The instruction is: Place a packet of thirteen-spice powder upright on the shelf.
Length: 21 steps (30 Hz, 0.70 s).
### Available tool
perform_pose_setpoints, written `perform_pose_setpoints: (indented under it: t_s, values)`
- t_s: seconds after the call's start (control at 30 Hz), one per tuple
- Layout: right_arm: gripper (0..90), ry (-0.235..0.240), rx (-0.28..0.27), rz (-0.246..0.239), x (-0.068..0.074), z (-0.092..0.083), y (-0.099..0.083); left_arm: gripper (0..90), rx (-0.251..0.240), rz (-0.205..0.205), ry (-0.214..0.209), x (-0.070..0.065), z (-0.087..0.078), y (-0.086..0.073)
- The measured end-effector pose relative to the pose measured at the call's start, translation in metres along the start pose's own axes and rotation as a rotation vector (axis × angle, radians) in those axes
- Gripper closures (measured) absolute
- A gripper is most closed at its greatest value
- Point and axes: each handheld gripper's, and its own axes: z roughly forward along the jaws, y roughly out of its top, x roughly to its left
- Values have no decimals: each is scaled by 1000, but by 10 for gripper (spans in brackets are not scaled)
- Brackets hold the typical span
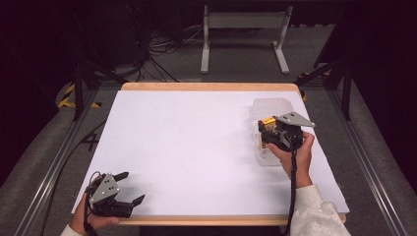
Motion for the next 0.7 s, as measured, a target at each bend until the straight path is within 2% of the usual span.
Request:
perform_pose_setpoints:
  t_s: [0.33, 0.7]
  values:
    - [308, 3, 35, -24, 1, 1, -1, 86, 0, 1, 1, 0, 0, 0]
    - [287, 8, 31, -26, 1, 0, 0, 86, 3, 4, 2, 0, 0, 0]
